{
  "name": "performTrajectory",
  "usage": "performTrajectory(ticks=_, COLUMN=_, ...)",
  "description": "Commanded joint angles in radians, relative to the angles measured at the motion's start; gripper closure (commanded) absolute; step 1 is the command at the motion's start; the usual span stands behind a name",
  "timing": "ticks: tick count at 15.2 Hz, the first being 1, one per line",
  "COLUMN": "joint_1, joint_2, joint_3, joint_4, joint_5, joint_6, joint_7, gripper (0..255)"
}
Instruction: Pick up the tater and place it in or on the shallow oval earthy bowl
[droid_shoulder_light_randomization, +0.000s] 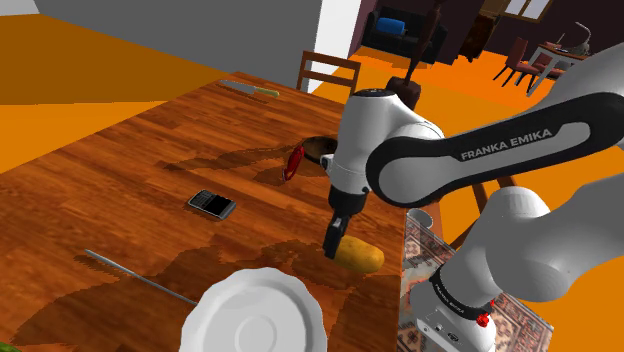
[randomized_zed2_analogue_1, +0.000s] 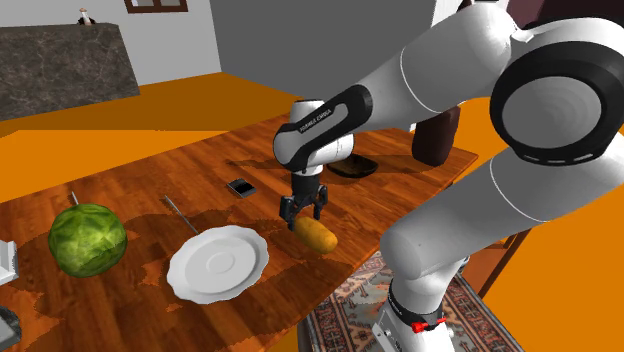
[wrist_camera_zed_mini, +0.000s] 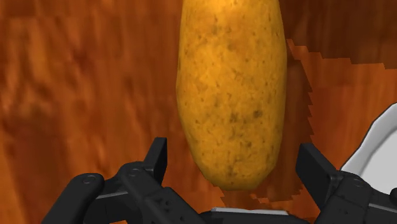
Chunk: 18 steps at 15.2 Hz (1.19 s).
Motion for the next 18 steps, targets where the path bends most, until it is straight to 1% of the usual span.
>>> performTrajectory(ticks=1, joint_1=0.002, joint_2=0.007, joint_3=0.003, joint_4=-0.005, joint_5=0.004, joint_6=0.013, joint_7=0.001, gripper=0)
performTrajectory(ticks=7, joint_1=0.002, joint_2=0.007, joint_3=0.003, joint_4=-0.004, joint_5=0.004, joint_6=0.013, joint_7=0.001, gripper=0)
performTrajectory(ticks=8, joint_1=0.002, joint_2=0.007, joint_3=0.003, joint_4=-0.004, joint_5=0.004, joint_6=0.013, joint_7=0.001, gripper=255)
performTrajectory(ticks=17, joint_1=0.002, joint_2=0.007, joint_3=0.003, joint_4=-0.005, joint_5=0.004, joint_6=0.013, joint_7=0.001, gripper=255)
performTrajectory(ticks=18, joint_1=0.002, joint_2=-0.004, joint_3=0.001, joint_4=0.002, joint_5=0.001, joint_6=-0.005, joint_7=0.003, gripper=255)
